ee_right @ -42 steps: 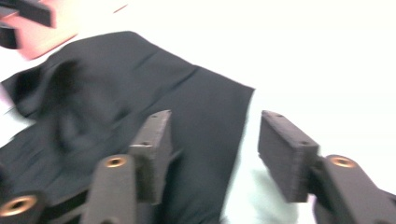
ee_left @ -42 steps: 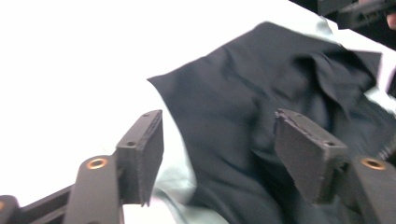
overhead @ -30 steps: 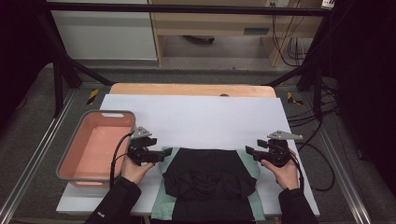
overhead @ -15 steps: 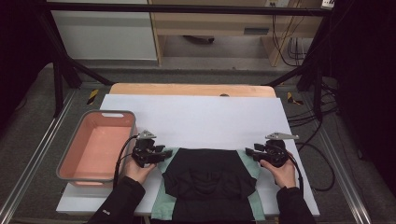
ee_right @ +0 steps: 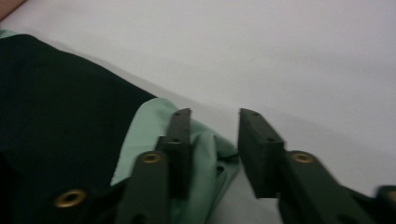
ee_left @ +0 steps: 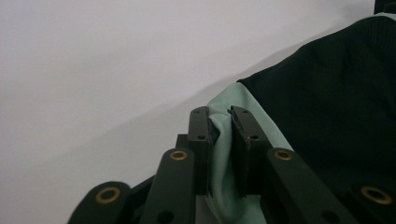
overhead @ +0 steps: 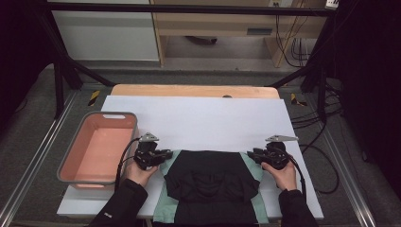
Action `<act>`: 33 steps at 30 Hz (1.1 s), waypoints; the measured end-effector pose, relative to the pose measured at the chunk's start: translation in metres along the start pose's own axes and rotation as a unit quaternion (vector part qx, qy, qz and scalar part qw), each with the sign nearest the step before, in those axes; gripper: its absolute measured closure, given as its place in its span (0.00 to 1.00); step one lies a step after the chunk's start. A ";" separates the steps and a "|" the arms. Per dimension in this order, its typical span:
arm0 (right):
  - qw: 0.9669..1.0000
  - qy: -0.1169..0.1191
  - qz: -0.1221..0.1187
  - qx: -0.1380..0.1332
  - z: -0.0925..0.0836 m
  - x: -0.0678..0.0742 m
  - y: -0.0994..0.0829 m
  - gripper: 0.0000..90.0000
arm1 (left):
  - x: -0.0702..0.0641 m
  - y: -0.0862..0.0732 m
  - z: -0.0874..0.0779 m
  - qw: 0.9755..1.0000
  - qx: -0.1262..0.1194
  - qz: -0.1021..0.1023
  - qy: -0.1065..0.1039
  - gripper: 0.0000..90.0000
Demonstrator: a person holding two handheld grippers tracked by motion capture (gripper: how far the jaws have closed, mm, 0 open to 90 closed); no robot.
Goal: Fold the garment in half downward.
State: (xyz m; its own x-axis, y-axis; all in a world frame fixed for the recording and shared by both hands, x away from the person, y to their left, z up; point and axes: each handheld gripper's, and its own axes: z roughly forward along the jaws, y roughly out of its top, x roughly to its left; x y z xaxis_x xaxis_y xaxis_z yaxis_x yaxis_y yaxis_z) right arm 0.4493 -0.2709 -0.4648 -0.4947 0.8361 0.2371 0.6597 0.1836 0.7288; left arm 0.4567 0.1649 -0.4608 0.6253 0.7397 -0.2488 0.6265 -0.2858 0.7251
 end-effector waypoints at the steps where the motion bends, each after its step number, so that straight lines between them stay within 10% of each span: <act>1: 1.000 0.007 0.004 0.001 0.000 0.000 0.000 0.81 | -0.001 0.000 0.000 1.000 -0.001 -0.001 0.002 0.88; 5: 1.000 0.020 0.001 0.009 0.000 0.002 0.000 0.95 | -0.003 0.001 -0.004 1.000 -0.013 0.001 0.005 0.91; 20: 0.999 -0.010 -0.015 -0.042 -0.016 0.002 0.018 0.98 | -0.008 0.019 -0.020 0.997 -0.068 0.014 0.020 0.92; 33: 0.996 -0.068 -0.019 -0.055 0.023 -0.020 0.048 0.94 | 0.015 0.053 0.014 0.997 -0.058 -0.012 0.054 0.88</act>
State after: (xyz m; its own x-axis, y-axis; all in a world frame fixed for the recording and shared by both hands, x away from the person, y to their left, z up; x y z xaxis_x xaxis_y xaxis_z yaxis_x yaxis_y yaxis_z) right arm 0.5041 -0.2664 -0.4494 -0.4327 0.8930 0.1238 0.5719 0.1657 0.8034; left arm 0.5062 0.1520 -0.4352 0.5528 0.8089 -0.2001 0.5791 -0.2003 0.7902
